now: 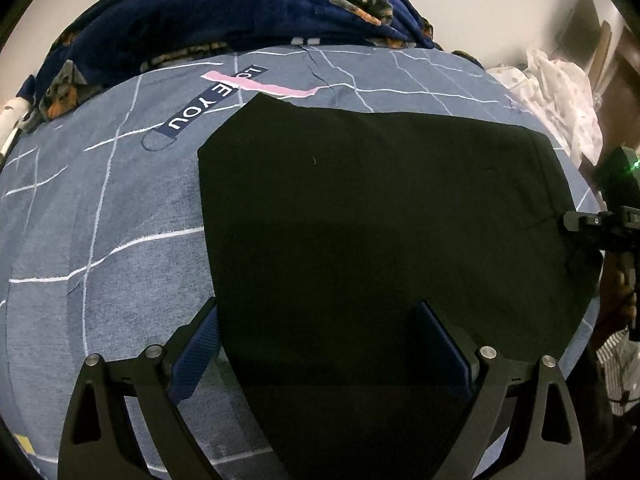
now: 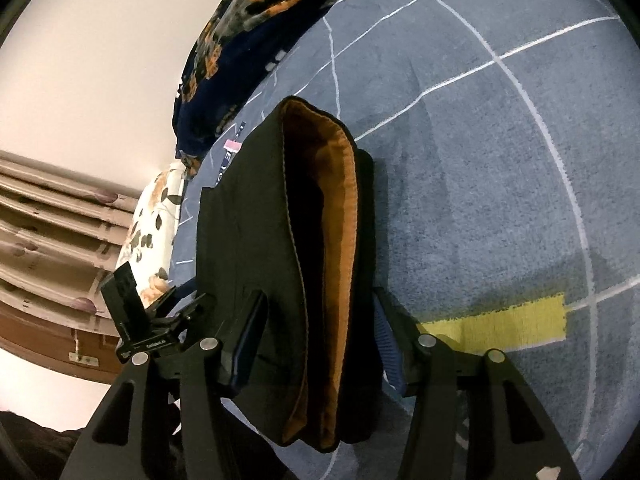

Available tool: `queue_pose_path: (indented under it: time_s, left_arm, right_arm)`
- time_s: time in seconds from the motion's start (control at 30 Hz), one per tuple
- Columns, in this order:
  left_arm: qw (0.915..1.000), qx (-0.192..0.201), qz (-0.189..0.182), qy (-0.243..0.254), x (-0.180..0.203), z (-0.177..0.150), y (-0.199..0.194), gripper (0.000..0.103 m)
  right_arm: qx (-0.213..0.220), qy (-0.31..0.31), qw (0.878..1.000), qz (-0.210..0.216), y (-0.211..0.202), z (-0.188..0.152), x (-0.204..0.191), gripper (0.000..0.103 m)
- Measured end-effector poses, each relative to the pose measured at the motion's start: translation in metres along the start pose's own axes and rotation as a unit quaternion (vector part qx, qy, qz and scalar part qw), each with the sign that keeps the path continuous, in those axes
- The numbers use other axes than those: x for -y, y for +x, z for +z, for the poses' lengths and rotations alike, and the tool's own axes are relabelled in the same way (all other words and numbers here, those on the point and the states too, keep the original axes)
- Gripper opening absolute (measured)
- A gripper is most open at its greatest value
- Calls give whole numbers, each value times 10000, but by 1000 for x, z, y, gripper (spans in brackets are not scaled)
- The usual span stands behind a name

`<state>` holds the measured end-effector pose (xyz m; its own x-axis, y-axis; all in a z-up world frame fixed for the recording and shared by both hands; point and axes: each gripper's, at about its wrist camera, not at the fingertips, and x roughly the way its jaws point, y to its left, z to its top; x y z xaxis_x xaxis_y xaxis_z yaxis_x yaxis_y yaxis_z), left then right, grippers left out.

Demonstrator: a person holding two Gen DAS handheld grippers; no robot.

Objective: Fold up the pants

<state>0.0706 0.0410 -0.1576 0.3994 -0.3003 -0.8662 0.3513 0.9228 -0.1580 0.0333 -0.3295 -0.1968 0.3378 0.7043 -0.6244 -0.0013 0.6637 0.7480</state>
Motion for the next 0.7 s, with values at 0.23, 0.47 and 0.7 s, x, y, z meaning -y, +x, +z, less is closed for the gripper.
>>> queue_pose_path:
  time_s: [0.23, 0.47, 0.7]
  left_arm:
    - [10000, 10, 40, 8, 2, 0, 0, 95]
    - [10000, 11, 72, 12, 1, 0, 1, 96]
    - [9999, 30, 91, 30, 0, 0, 2, 97]
  right_arm:
    - [72, 51, 10000, -39, 1, 0, -3, 54]
    - [59, 67, 10000, 24, 3, 2, -6, 62]
    - [-19, 72, 10000, -4, 4, 3, -7, 62]
